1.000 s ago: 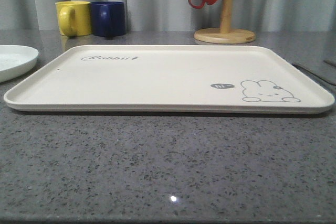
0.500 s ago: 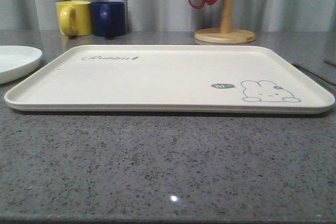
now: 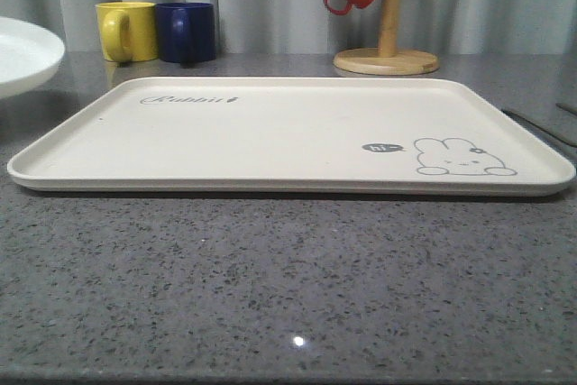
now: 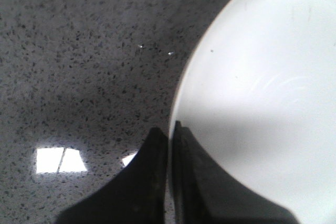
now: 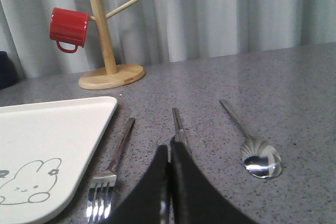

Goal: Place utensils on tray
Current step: 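Grasp the white plate rim with the left gripper and lift, then carry the plate onto the tray and lower it with the left gripper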

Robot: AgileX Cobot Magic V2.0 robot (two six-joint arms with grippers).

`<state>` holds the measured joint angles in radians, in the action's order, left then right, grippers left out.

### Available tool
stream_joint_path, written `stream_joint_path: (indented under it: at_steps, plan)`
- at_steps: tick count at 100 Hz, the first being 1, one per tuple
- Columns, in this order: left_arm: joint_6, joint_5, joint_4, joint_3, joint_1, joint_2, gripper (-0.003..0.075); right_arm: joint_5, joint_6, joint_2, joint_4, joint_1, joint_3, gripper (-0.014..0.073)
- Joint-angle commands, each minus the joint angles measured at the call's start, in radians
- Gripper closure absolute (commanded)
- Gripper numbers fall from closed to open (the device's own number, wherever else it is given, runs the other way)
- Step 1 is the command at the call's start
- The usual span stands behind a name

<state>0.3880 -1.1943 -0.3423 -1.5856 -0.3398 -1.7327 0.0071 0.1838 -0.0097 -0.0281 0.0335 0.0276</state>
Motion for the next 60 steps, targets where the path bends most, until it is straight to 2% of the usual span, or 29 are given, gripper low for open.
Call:
stream_joint_path:
  at_steps: [1,17,60]
  plan:
    - [0.015,-0.013,-0.105,-0.057,0.01,0.065,0.0738,-0.075,-0.002,-0.023,-0.001,0.001,-0.018,0.067]
    - [0.034,-0.055,-0.16,-0.095,0.086,0.07,0.0738,-0.075,-0.002,-0.023,-0.001,0.001,-0.018,0.067]
    - [0.031,-0.007,-0.16,-0.098,0.447,-0.006,0.0738,-0.075,-0.002,-0.023,-0.001,0.001,-0.018,0.067]
